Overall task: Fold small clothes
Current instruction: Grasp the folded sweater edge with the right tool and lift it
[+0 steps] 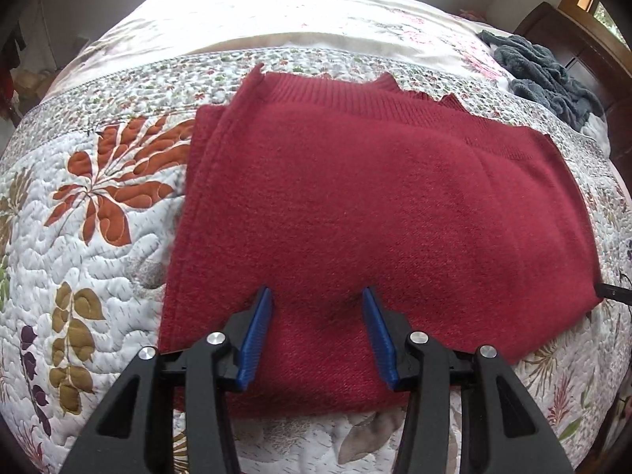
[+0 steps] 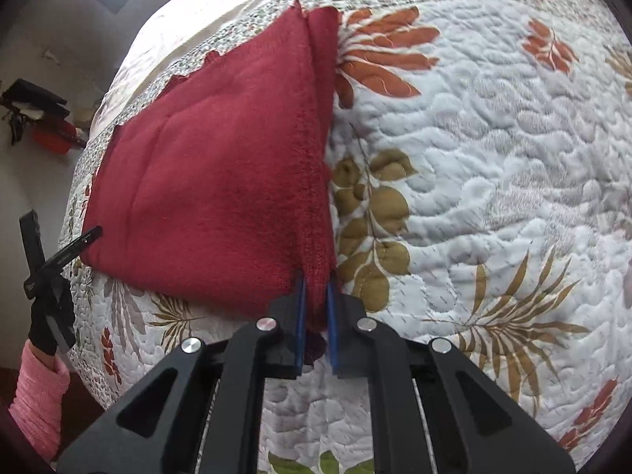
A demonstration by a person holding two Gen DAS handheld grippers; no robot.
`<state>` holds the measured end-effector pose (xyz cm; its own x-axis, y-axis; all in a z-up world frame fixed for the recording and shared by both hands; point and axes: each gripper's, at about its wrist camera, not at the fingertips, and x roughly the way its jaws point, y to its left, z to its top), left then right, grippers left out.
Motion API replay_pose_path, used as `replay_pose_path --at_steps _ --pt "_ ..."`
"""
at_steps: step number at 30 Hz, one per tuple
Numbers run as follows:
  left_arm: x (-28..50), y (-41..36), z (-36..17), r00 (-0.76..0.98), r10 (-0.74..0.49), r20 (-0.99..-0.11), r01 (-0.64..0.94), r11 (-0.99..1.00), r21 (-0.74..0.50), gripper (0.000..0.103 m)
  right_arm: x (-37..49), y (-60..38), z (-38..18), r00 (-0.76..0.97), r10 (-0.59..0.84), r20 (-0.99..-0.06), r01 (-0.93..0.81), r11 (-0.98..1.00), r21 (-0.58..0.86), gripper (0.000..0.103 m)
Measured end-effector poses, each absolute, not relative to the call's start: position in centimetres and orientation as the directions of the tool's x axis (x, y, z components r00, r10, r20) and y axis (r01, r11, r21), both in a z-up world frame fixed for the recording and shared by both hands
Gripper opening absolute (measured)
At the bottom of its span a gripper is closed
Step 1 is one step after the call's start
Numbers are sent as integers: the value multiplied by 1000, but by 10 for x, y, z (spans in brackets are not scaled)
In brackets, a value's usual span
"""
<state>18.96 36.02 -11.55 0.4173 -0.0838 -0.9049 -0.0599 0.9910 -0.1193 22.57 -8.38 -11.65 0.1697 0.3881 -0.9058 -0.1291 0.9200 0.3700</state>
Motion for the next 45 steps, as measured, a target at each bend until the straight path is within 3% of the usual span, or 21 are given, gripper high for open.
replay_pose_path --at_steps 14,20,22,28,38,44,45 --pt "187 363 -123 431 -90 -898 -67 989 -131 49 229 -85 -128 160 395 -905 -96 918 384 13" --pt "193 354 -105 434 -89 -897 -68 989 -130 48 235 -90 -102 187 449 -874 -115 894 434 25" --pt "198 348 -93 458 -119 -881 -59 985 -164 49 242 -94 -88 218 480 -850 -111 877 467 43" --pt "230 321 -82 478 -144 -866 -44 981 -188 53 278 -95 -78 240 530 -814 -95 847 524 56" --pt "265 302 -114 420 -149 -895 -52 981 -188 53 318 -103 -130 164 589 -791 26 799 600 56" --pt "262 305 -121 421 -163 -892 -34 980 -195 53 322 -93 -149 150 648 -747 45 750 660 43" --pt "263 306 -121 420 -167 -892 -32 980 -198 53 323 -91 -151 148 653 -742 46 745 665 35"
